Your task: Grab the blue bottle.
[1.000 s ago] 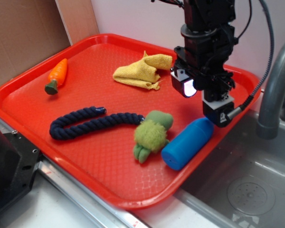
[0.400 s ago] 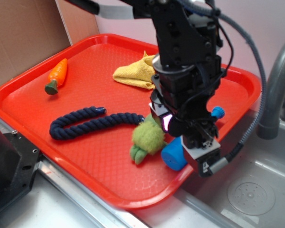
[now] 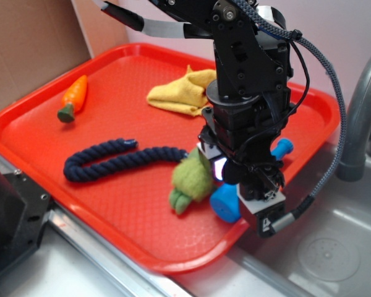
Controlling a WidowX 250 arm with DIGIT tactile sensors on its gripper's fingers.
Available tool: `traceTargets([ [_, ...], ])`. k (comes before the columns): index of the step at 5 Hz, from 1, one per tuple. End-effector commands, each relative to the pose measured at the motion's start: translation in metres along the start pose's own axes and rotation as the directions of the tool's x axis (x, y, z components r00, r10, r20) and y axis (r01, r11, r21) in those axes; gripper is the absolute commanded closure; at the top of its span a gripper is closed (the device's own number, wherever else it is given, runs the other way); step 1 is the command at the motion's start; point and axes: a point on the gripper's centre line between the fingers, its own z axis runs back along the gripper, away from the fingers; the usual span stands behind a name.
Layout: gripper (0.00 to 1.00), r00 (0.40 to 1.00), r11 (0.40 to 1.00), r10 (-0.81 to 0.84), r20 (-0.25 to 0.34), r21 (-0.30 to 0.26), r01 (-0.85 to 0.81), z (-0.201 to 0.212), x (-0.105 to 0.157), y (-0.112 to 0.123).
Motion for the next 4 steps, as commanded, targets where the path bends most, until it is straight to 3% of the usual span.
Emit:
traceTargets([
  [1, 1.0, 0.989, 0.996, -0.053, -0.141, -0.084, 0.041, -0.025, 0.035, 0.027],
  [2, 1.0, 0.972, 0.992, -0.053, -0.23, -0.124, 0.025, -0.025, 0.031, 0.034],
  [3, 1.0, 0.983, 0.997, -0.046, -0.176, -0.066, 0.035, 0.014, 0.033, 0.06],
  [4, 1.0, 0.996, 1.0, 0.013, -0.086, 0.01, -0.012, 0.064, 0.03, 0.086],
])
